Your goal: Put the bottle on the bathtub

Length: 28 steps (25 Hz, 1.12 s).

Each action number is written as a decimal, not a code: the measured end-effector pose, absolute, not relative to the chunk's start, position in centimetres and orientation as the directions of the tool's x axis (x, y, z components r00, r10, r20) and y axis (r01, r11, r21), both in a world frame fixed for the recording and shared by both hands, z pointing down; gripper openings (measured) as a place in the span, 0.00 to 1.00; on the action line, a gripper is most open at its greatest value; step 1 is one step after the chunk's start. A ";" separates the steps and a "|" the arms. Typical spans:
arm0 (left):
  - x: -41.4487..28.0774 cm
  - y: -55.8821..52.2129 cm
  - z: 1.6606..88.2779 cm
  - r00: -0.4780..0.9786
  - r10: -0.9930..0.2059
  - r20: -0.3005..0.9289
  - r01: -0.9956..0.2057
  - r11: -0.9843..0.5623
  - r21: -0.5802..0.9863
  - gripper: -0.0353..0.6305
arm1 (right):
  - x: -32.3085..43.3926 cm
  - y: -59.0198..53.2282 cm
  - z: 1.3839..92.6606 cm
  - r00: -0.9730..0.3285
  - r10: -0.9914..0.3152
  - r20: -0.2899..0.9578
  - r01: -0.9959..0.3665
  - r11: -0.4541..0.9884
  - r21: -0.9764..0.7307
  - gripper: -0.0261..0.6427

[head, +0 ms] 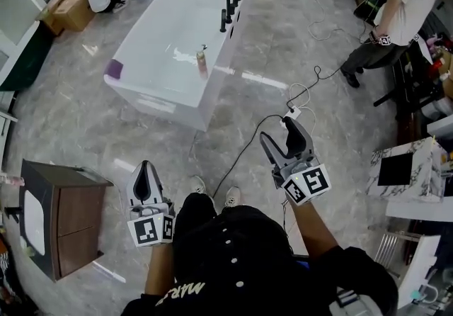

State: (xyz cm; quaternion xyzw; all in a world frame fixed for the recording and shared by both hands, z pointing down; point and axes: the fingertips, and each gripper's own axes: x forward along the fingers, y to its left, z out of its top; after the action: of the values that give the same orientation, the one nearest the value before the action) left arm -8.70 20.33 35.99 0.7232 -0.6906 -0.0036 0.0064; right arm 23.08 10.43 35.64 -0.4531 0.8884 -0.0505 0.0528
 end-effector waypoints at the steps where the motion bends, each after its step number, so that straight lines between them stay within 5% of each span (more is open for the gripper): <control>1: -8.9 19.9 36.1 0.043 -0.999 0.008 -0.999 -0.043 0.015 0.07 | 22.8 10.0 35.8 -0.585 -0.810 -0.044 -0.799 0.585 -0.140 0.50; 28: -23.8 -4.5 35.7 0.213 -0.977 -0.026 -0.977 -0.214 0.022 0.07 | 7.7 -10.5 36.6 -0.488 -0.872 0.033 -0.870 0.484 -0.098 0.50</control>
State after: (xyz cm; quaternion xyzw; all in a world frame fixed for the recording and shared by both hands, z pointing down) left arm -23.77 -4.52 35.72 0.7789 -0.6269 -0.0172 0.0004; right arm 7.68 -10.46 36.59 -0.5056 0.8612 -0.0506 0.0108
